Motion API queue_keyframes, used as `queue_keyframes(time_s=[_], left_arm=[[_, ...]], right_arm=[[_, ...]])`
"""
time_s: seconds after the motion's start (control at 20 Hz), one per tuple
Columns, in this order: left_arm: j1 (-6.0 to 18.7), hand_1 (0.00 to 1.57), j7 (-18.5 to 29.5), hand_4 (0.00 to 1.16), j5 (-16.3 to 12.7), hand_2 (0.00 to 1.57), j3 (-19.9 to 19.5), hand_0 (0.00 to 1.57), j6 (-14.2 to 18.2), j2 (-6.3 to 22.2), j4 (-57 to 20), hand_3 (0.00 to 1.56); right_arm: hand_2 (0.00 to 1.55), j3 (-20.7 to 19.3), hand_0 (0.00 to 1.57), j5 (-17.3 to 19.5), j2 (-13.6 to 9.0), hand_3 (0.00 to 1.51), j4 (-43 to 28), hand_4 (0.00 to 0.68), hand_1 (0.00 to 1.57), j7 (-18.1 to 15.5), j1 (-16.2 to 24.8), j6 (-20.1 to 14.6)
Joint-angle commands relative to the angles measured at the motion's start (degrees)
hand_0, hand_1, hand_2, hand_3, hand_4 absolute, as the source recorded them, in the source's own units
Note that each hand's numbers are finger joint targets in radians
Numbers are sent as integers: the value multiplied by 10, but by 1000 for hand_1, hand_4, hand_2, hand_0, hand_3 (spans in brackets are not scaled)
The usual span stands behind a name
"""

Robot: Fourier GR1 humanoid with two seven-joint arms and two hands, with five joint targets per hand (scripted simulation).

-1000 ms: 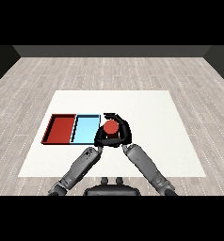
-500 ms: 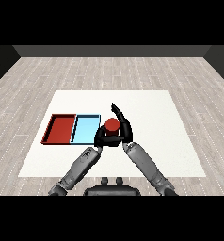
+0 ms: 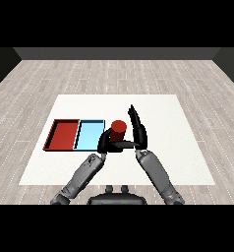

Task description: Pick the red can and put it in the red box

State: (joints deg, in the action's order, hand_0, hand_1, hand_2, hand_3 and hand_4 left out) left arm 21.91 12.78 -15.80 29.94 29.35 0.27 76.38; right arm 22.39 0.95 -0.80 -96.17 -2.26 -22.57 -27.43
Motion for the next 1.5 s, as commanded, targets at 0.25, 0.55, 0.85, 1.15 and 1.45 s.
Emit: queue_keyframes(time_s=[0.25, 0.55, 0.85, 1.15, 1.45], left_arm=[[4, 1571, -5, 1138, 32, 1571, -44, 1571, -22, 5, -5, 1473], [3, 1571, -34, 1143, 30, 1571, -111, 1571, -41, 77, 26, 1458], [28, 1571, -116, 1120, 47, 1571, -172, 1571, -30, 166, 28, 1470], [38, 1571, -110, 1138, 57, 1552, -235, 1571, -77, 256, -105, 1472], [41, 1571, -104, 1061, 87, 1552, -279, 1571, -81, 325, -233, 1479]], right_arm=[[0, -83, 0, -61, -52, 0, -119, 0, 0, -37, 97, 77], [0, -128, 0, -80, -83, 0, -160, 0, 0, -70, 190, 94], [0, -193, 0, -119, -118, 0, -162, 0, 0, -87, 258, 126], [0, -191, 0, -98, -107, 0, -120, 0, 0, -108, 246, 122], [0, -207, 0, -124, -107, 0, -124, 0, 0, -86, 248, 131]])
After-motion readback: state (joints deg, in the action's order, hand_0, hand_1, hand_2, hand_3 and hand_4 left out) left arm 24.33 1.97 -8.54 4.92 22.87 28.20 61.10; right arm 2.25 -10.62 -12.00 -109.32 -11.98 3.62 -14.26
